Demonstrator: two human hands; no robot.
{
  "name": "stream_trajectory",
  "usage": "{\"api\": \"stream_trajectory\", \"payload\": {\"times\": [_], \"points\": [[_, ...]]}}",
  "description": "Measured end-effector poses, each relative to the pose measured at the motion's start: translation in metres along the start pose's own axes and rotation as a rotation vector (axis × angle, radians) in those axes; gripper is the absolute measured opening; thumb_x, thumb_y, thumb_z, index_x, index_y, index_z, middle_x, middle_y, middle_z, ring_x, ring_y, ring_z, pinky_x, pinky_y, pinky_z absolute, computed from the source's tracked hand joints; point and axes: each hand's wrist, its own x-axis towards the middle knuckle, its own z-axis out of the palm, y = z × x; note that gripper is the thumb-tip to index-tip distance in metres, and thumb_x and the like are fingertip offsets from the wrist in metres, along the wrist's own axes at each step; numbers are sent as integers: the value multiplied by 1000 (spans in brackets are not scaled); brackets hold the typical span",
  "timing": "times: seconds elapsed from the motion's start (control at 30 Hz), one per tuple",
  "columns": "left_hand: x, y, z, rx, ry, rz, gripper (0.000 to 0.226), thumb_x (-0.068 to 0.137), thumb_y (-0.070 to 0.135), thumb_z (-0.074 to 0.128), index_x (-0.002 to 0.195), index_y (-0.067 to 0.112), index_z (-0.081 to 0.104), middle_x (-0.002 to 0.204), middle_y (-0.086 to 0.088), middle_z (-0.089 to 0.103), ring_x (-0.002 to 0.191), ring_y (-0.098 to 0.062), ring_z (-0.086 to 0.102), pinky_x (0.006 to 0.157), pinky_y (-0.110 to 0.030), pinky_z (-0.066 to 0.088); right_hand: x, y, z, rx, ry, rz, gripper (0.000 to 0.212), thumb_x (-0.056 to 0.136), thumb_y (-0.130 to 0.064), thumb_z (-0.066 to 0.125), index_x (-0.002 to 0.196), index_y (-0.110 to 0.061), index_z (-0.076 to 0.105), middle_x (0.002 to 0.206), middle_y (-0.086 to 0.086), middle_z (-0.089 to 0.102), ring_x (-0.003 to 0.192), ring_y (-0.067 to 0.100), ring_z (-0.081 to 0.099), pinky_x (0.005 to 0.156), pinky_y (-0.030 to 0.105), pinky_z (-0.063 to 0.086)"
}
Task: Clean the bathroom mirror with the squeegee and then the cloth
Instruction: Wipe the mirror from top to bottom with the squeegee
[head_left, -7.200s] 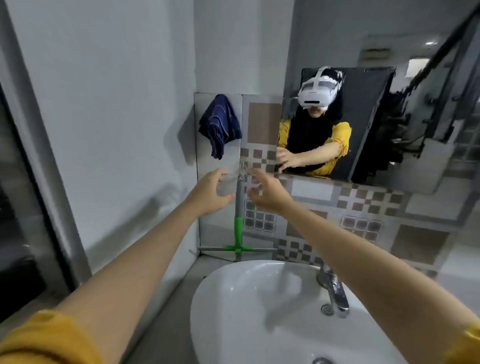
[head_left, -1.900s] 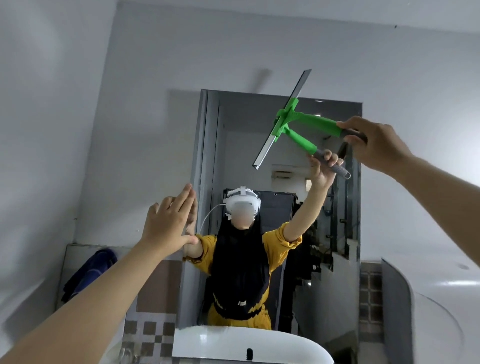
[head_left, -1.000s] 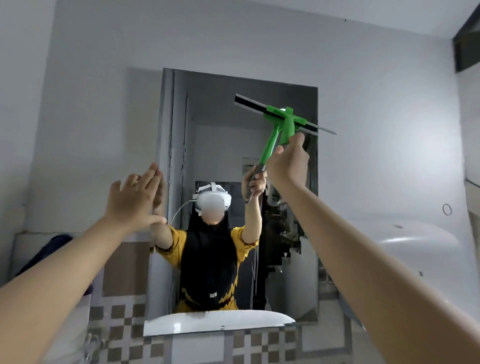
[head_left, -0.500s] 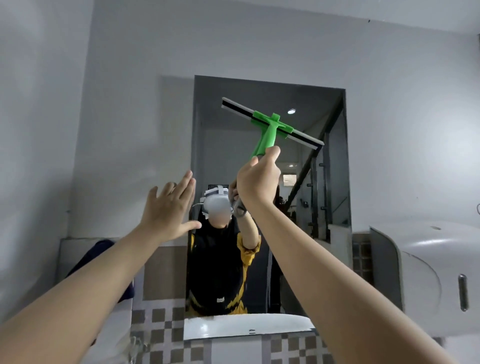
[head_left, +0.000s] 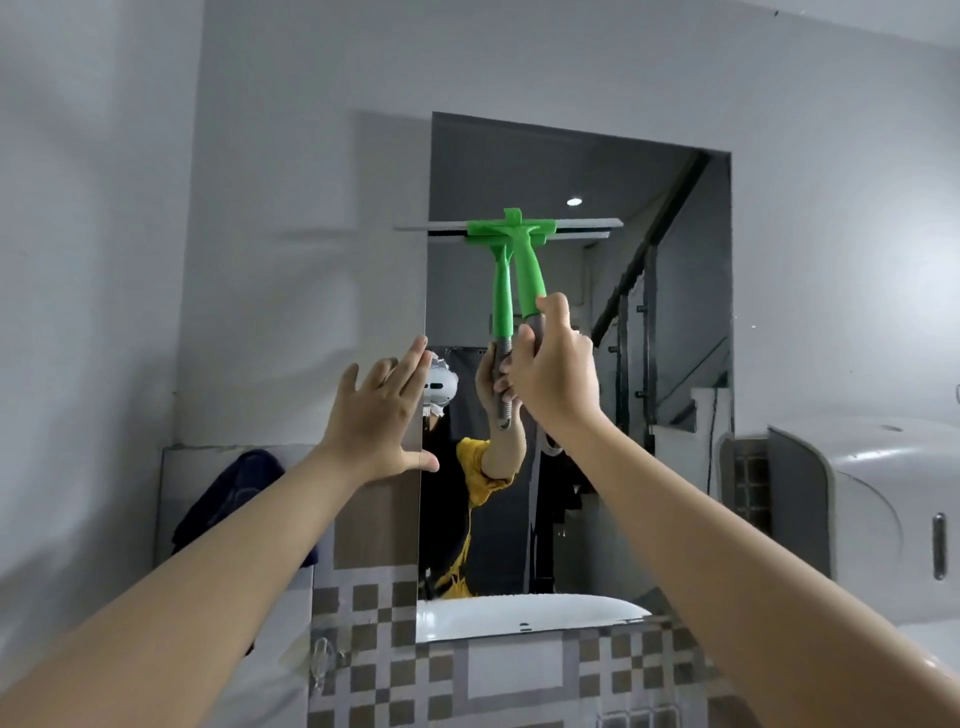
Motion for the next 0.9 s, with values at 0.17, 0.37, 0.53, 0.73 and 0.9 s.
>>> {"api": "stream_trajectory", "payload": {"times": [0.17,0.37,0.53,0.73,0.9], "points": [[-4,3,2,-15,-27,-19,131,46,82,61,147,8,22,157,-5,16,113,-29,50,89,-54,42,10,35,-35,-177,-53,-140,24,96,-15,45,119,-11,45,59,-3,51,44,20,46,42,26,36],[-3,4,5,6,-48,-40,132,46,83,61,147,9,21,157,-3,17,114,-30,49,89,-53,42,21,79,-78,-338,-72,-305,27,92,-11,53,119,-5,53,63,11,61,43,23,43,42,18,25],[-2,5,4,22,-77,-58,131,49,84,59,148,10,16,158,-2,10,121,-29,44,94,-54,39,17,116,-111,-350,-92,-309,29,90,-8,58,118,-3,56,63,15,63,43,23,43,42,24,38],[-2,12,-3,81,-130,-72,131,53,88,47,149,12,3,158,0,-6,129,-26,34,100,-51,34,9,147,-139,-331,-86,-261,28,91,-6,57,118,-1,55,66,16,65,44,26,50,43,28,44],[-1,14,-5,88,-118,-74,132,49,86,55,148,9,14,158,-3,5,123,-28,40,95,-54,39,0,163,-151,-311,-63,-188,27,90,-7,57,117,-1,55,61,9,57,44,28,50,43,38,48]]}}
